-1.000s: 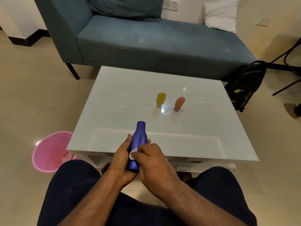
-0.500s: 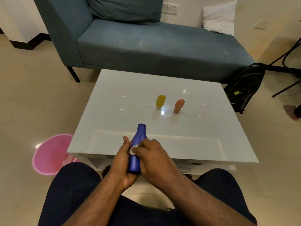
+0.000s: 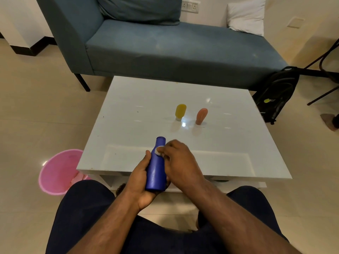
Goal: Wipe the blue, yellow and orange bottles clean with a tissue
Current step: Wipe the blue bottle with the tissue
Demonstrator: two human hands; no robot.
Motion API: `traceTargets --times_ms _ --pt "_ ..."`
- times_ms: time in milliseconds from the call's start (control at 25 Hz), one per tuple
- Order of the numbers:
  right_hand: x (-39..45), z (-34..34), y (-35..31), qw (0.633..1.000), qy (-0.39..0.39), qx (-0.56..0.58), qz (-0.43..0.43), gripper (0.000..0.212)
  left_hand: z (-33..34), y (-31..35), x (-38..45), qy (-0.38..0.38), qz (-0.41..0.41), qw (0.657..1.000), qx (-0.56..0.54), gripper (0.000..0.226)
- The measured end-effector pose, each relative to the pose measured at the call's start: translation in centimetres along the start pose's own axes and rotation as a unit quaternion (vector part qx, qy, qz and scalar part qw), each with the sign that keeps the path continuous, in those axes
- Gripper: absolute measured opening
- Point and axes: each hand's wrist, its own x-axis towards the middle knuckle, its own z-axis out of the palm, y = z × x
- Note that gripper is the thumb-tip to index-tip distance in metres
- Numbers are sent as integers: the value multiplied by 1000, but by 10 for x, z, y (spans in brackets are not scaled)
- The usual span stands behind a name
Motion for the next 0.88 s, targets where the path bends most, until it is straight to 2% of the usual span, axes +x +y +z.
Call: traceTargets --times_ms 80,240,280,440,520,640,720,800,880 --pt "0 3 -1 1000 0 8 10 18 0 1 -2 2 -2 1000 -1 53" --pt "-37 9 -9 993 -33 -63 -90 27 -6 2 0 -3 -11 1000 -12 58" --pt "-34 6 -8 994 -38 -54 -87 25 -6 2 0 -7 -13 1000 -11 58" --pt "3 -5 -1 1000 -6 -13 11 18 0 0 -1 1 -1 1000 -6 50" --pt "-2 1 -8 998 -8 -54 -29 23 -1 2 -2 0 1 1000 -5 51" --pt "-27 8 -17 985 -74 -117 -106 30 -2 3 -3 -11 -9 1000 -25 60" --pt "-5 2 -6 987 -45 -122 -97 30 0 2 -4 -4 -4 1000 -17 58" --pt "17 -7 -2 991 -12 -121 -47 32 1 0 -3 -4 4 1000 -3 58" --pt "19 -6 -7 989 -28 -139 -41 33 2 -1 -3 0 9 1000 6 59"
